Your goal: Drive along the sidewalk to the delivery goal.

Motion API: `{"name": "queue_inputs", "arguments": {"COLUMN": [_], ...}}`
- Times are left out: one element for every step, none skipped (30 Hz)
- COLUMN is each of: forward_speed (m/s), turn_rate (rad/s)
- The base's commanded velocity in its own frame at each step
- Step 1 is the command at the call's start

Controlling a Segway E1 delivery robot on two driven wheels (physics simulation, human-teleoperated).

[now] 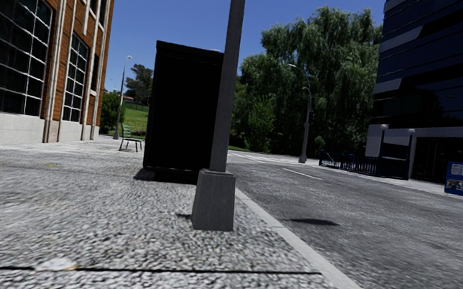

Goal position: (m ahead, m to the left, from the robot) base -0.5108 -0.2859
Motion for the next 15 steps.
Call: {"name": "queue_inputs", "arguments": {"forward_speed": [0.00,0.00,0.00,0.00,0.00,0.00,0.00,0.00,0.00,0.00,0.00,0.00,0.00,0.00,0.00], "turn_rate": [0.00,0.00,0.00,0.00,0.00,0.00,0.00,0.00,0.00,0.00,0.00,0.00,0.00,0.00,0.00]}}
